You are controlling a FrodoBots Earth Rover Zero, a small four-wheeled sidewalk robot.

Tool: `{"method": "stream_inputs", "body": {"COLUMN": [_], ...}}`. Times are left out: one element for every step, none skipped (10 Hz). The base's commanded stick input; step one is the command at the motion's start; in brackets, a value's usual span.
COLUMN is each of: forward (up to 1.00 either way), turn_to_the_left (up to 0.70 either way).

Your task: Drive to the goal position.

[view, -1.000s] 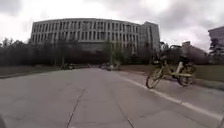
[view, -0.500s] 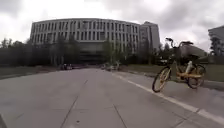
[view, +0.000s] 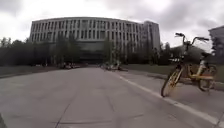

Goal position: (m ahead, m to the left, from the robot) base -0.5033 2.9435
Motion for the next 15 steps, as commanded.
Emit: {"method": "stream_inputs", "body": {"forward": [0.70,0.70,0.70,0.70,0.70,0.70,0.70,0.70,0.70,0.70,0.70,0.70,0.70,0.70,0.70], "turn_to_the_left": [-0.35,-0.25,0.00,0.00,0.00,0.00,0.00,0.00,0.00,0.00,0.07,0.18,0.30,0.35,0.34]}}
